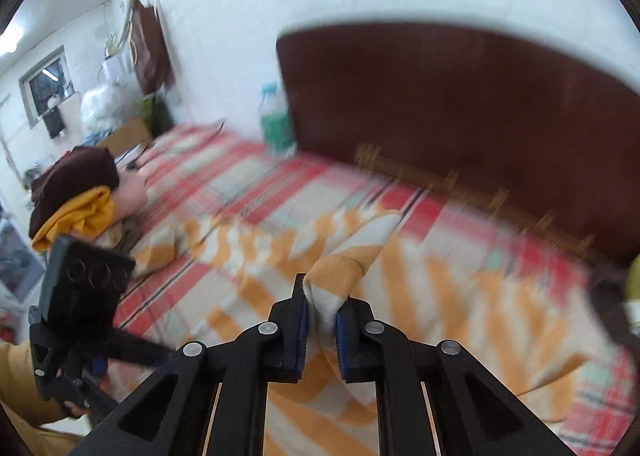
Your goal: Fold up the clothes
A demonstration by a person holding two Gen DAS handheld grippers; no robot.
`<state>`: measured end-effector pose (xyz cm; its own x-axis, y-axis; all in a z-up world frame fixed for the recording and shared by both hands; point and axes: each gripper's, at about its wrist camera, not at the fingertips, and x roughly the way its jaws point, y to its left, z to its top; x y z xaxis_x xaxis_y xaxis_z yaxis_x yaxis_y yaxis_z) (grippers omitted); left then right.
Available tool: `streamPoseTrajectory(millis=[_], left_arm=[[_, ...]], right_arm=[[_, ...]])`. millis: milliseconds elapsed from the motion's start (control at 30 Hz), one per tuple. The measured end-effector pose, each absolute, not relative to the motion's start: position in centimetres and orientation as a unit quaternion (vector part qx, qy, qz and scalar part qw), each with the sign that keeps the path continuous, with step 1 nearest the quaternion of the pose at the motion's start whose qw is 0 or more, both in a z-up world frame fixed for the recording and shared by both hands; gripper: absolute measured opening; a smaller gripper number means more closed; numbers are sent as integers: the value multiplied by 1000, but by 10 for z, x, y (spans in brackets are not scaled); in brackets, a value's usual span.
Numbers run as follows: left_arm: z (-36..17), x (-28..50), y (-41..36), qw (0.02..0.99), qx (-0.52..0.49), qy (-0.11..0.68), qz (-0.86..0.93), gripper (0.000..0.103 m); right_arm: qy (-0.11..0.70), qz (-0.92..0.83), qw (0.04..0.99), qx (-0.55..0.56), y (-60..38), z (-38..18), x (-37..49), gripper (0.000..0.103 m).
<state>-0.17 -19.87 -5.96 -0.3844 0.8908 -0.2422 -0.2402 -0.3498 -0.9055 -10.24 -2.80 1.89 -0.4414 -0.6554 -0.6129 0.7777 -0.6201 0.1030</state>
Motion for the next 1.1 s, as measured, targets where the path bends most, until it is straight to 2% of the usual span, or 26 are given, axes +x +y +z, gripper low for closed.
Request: streamPoseTrajectory(millis=[100,300,500,600,700,833,967,1033,1100], left_arm=[[-62,-26,-184,444,-365,-454,681,89],[-82,-65,-186,437,-351,-535,632,91],[-77,-58,-186,411,-359,-522,655,91],[-74,-43,-190,402,-365,-504,672,91],[-76,-32,-190,405,-371,-487,679,96],[-69,-34,-171,361,-417,-391,736,96],[-61,-51,-162,320,-422,-345,775,95],[-57,-62,-160,271,-431,-305,805,94],[-54,-74,-160,218,-440,-263,830,87]], right_arm=[[76,-856,428,281,-10,30,-84,11],[50,-860,415,293,14,8,-59,12],[36,-852,410,324,17,-14,-53,12],[36,-864,393,313,18,-7,-60,12],[20,-873,392,291,15,9,-69,14],[-4,-867,409,283,8,26,-80,14],[14,-861,423,281,1,29,-75,14],[30,-860,426,278,1,27,-65,14],[38,-858,432,275,3,24,-55,14]])
